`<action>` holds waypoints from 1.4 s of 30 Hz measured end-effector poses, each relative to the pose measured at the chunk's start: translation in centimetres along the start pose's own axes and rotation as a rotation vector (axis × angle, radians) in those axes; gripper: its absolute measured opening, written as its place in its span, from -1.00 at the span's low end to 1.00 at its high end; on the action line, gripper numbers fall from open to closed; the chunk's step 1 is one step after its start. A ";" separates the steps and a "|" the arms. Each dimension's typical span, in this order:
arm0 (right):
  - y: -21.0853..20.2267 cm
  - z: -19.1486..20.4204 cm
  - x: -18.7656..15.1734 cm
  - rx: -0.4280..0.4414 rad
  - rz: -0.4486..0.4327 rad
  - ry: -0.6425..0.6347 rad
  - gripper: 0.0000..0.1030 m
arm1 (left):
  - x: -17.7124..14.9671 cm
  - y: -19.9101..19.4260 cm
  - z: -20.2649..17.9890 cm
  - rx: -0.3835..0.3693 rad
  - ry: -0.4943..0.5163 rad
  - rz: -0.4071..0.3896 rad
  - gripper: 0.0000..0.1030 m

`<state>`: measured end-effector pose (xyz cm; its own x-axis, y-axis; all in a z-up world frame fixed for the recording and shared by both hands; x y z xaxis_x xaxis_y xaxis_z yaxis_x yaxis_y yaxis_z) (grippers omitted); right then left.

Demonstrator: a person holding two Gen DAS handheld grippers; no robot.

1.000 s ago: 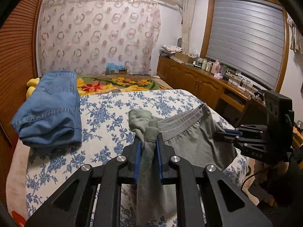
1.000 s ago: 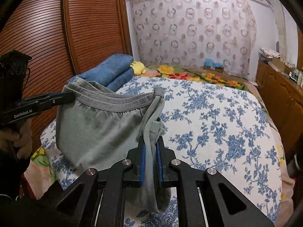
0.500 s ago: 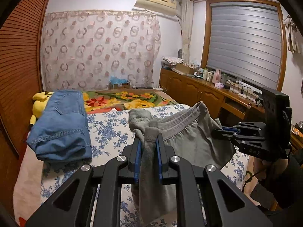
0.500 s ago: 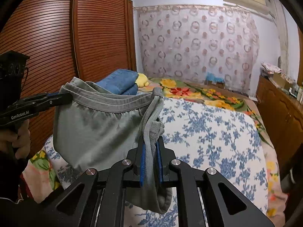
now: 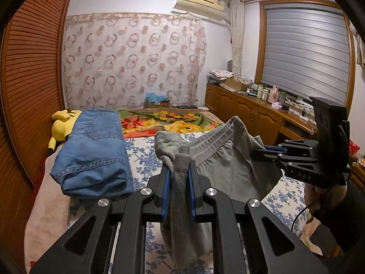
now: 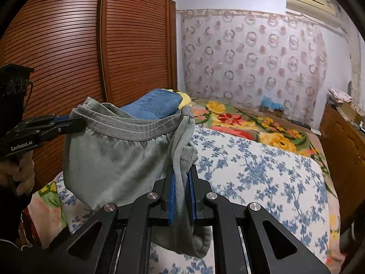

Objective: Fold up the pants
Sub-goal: 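Lift the folded grey-green pants off the bed with both tools, then carry the pants over and lower them onto the folded blue jeans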

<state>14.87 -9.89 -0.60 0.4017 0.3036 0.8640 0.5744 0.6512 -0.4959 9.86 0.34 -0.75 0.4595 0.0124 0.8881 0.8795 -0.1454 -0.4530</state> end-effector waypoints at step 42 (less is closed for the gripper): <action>23.6 -4.2 13.5 0.093 -0.019 -0.346 -0.79 | 3.8 8.8 16.0 0.268 -0.224 -0.058 -0.71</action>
<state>36.84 6.62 -1.03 0.1176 0.4980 0.8592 0.5055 0.7147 -0.4834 21.28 14.90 -2.58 0.3973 0.2342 0.8873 0.8926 0.1262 -0.4329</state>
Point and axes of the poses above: each gripper's, at about its wrist camera, not at the fingertips, and y roughly the way its jaws point, z to its left, x to its top, the point moved 10 cm from there along y, roughly the way its jaws point, and after that the axes turned 4 degrees about x, right-handed, at the moved point
